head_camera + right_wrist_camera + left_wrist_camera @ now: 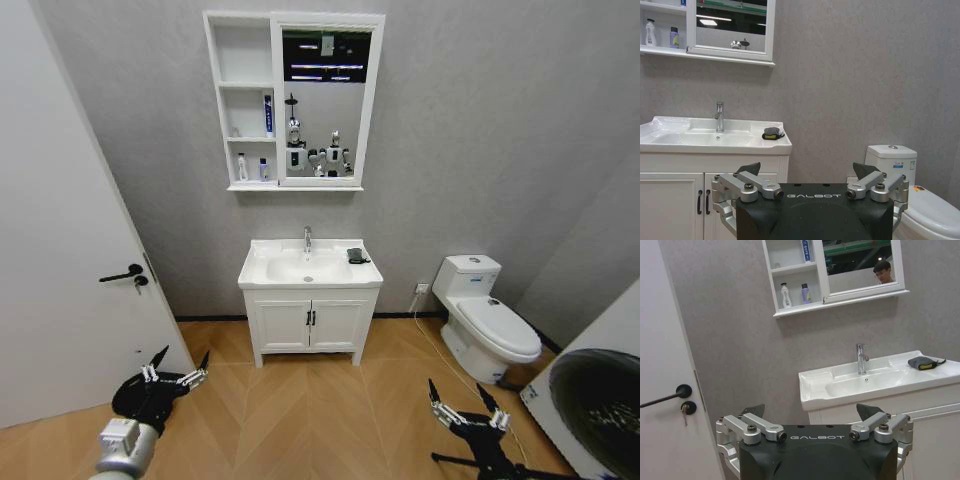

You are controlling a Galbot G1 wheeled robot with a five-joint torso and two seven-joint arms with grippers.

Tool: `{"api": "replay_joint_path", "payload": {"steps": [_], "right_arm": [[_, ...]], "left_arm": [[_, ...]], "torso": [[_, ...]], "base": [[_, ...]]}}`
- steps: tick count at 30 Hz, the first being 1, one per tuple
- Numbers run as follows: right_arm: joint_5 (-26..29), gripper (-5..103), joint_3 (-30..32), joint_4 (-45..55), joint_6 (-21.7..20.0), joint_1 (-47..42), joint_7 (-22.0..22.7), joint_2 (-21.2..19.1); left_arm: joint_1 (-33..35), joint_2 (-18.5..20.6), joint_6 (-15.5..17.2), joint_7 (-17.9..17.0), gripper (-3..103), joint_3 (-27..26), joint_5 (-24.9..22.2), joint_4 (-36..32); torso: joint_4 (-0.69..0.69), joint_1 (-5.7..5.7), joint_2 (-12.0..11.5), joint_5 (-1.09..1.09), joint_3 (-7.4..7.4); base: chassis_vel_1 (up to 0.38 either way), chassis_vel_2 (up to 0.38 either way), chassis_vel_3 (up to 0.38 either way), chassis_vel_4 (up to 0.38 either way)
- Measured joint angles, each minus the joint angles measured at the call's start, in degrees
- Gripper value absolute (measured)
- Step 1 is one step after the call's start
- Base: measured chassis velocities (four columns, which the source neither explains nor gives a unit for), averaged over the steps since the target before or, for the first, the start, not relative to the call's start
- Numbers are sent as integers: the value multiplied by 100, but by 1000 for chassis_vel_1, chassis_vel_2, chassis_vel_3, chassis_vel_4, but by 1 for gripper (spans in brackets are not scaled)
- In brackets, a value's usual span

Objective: Move facial cleanser and shampoo from washbasin to cabinet, then wipe washbasin with towel.

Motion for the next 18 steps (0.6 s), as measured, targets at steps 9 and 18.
{"api": "replay_joint_path", "payload": {"steps": [9, 18], "right_arm": [[0, 100, 0, 0, 0, 3, 0, 0], [0, 100, 0, -1, 1, 2, -1, -1]], "left_arm": [[-3, 0, 0, 0, 100, 1, 0, 0], [-2, 0, 0, 0, 100, 1, 0, 0]], "torso": [[-4, 12, -6, 6, 5], [-3, 6, -4, 7, 3]], "base": [[-15, 6, -1, 16], [-70, -41, 70, 43]]}}
